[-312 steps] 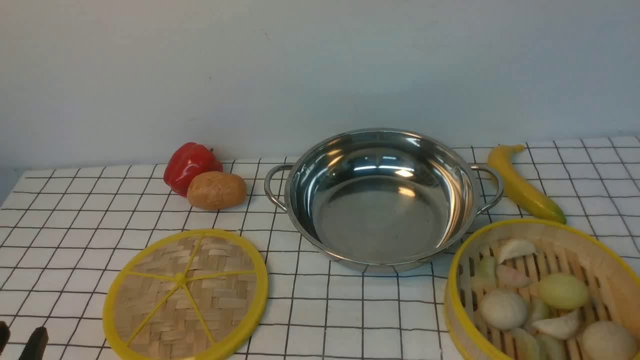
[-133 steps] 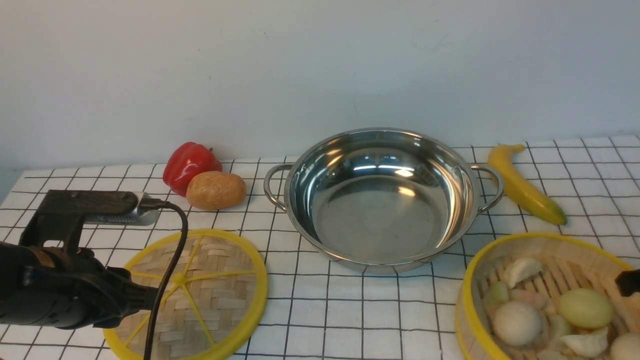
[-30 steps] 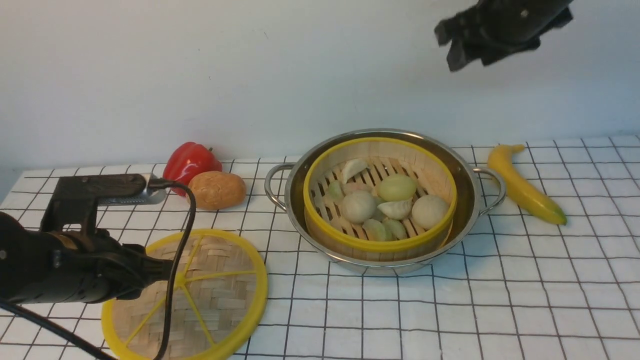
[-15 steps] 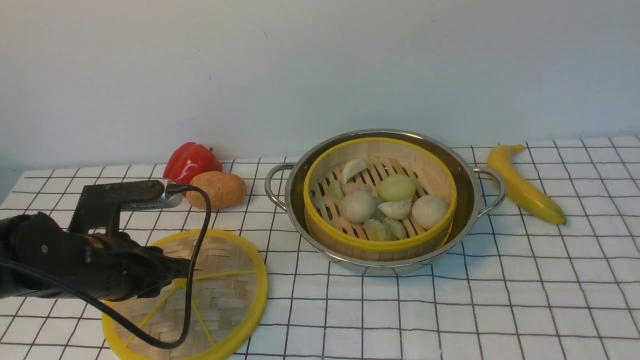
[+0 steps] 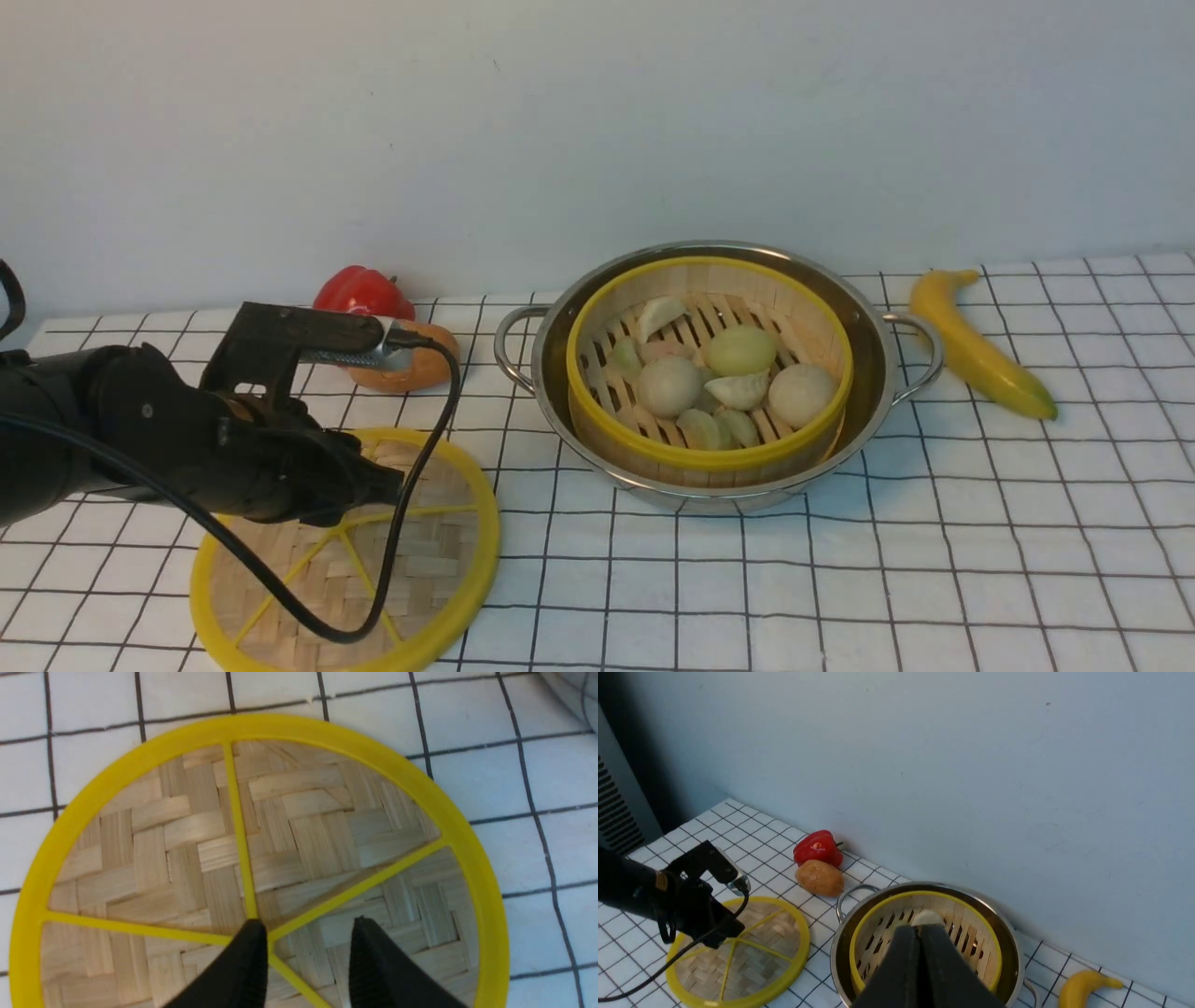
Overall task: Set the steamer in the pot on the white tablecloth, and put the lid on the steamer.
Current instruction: 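Grasp the bamboo steamer lid lying on the table by its centre knob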
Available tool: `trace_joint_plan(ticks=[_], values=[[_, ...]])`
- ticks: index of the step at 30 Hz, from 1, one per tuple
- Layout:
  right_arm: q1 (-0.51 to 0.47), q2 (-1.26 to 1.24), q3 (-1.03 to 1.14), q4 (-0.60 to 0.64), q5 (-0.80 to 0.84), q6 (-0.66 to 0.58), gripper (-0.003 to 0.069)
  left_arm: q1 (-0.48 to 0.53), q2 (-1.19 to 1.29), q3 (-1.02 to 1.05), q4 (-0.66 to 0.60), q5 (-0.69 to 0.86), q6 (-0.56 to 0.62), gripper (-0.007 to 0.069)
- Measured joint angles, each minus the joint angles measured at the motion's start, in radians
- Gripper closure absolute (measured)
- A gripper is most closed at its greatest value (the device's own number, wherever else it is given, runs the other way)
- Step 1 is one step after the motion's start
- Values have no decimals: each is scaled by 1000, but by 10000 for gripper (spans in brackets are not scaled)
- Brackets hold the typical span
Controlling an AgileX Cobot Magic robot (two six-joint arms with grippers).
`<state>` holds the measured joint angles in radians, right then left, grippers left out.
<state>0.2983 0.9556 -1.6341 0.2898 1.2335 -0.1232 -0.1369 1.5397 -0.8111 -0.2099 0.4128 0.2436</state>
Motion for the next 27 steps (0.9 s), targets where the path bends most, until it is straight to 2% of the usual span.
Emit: trace_joint_plan(ticks=[12, 27], values=[[0, -1, 34, 49, 2, 7, 669, 0, 43, -4, 40, 23, -24, 382], [0, 0, 34, 58, 2, 7, 662, 0, 97, -5, 61, -26, -33, 382]])
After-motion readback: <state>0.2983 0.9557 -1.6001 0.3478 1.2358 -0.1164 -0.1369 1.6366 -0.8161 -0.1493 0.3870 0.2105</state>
